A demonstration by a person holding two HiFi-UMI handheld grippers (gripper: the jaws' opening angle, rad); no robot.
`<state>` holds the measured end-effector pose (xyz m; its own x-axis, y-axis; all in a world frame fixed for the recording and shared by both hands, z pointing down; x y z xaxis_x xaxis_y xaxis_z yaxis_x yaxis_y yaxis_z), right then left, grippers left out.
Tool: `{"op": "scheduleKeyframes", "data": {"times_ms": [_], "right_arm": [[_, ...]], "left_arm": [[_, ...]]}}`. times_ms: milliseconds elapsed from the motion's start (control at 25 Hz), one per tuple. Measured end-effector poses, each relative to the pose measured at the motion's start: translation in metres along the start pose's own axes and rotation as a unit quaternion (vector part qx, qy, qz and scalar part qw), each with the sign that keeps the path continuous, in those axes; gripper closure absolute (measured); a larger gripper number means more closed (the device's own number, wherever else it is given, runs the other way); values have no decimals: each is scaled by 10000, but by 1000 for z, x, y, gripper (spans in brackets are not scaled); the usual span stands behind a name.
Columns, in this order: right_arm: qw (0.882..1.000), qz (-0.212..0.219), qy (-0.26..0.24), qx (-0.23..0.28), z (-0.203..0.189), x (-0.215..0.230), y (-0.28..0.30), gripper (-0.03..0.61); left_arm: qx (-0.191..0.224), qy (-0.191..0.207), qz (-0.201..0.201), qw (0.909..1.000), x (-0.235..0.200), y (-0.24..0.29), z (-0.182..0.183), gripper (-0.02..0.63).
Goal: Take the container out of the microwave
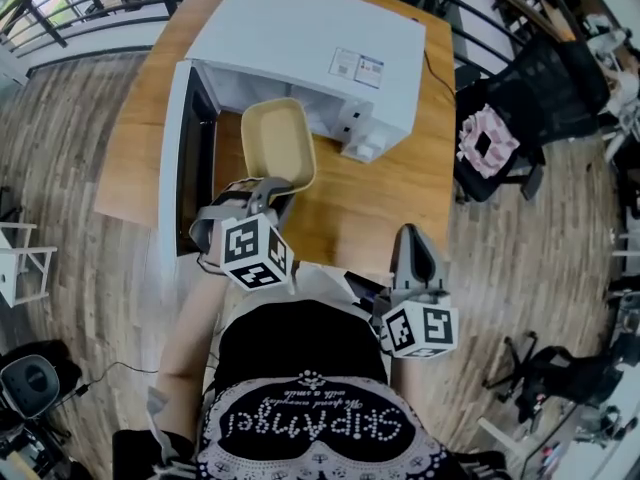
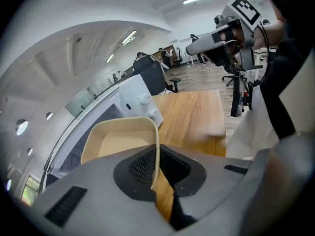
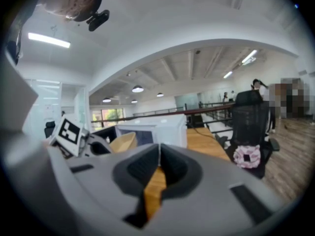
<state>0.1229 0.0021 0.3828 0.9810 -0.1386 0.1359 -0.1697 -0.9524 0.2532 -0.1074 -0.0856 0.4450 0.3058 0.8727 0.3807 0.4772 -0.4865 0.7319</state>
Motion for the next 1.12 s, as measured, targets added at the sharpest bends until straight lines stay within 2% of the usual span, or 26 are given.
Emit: {"op": "scheduleKeyframes", "data": {"times_ms": [360,960,1120], "right_arm": [[9997,-229,50,67,-10,-6,-28,545],[9999,-16,-38,139,5,18,-41,545],[9999,75,-46,137,8,27,-42,545]], "left_arm": [[366,237,-116,9990,36,-17,13,575],[95,530,-237,9983,71,-81,31,574],[75,633,-498,9967,84,-90,34,574]]}}
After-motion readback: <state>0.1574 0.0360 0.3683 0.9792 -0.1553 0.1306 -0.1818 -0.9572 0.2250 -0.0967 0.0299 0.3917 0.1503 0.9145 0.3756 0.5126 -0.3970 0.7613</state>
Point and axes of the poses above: the fingertips, and each gripper's own axes: y forward along the fingers, x to its right, z out of its top, the point moved 8 cm from there along -y, backward along the fingers, and after that the axes turned 4 degrees about -z, right-handed, at the moved point
